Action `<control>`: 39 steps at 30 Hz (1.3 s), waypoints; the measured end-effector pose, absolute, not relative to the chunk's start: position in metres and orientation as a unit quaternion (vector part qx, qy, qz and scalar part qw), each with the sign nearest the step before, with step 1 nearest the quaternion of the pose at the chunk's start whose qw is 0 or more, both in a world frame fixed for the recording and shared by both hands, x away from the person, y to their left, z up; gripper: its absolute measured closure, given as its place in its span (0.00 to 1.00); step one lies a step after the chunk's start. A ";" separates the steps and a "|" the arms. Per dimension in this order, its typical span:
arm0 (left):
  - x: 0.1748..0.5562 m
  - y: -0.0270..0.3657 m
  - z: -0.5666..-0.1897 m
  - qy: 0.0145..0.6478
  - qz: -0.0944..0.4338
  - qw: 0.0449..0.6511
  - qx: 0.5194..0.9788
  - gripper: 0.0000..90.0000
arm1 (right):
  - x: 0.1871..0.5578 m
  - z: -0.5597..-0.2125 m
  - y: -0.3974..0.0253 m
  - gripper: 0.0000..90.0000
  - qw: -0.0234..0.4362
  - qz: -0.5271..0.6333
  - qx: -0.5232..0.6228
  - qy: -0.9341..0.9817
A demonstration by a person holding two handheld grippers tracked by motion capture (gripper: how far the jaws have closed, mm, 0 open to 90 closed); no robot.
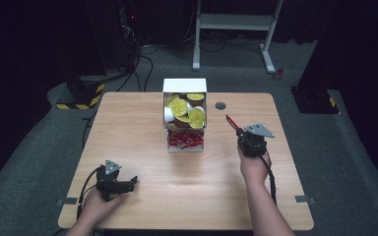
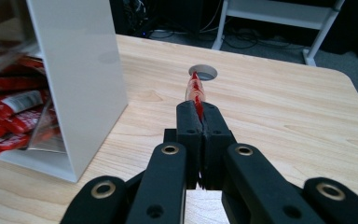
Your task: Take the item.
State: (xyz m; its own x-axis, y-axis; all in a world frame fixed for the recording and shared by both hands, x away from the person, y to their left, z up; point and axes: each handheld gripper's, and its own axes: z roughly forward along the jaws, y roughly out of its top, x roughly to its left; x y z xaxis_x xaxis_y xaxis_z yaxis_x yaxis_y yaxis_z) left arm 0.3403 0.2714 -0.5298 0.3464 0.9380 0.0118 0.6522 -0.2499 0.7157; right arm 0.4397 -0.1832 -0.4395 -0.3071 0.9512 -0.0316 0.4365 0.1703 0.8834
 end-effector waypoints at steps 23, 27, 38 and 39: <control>0.340 0.271 -0.530 0.525 0.227 0.316 0.757 0.07 | 0.469 -0.467 -0.183 0.99 0.312 0.376 0.521 0.700; 0.340 0.271 -0.530 0.525 0.226 0.316 0.757 0.07 | 0.472 -0.470 -0.181 0.98 0.311 0.373 0.521 0.702; 0.340 0.271 -0.530 0.524 0.226 0.316 0.758 0.07 | 0.473 -0.477 -0.175 0.98 0.312 0.363 0.518 0.709; 0.340 0.271 -0.530 0.524 0.225 0.316 0.758 0.07 | 0.473 -0.478 -0.175 0.98 0.312 0.364 0.517 0.709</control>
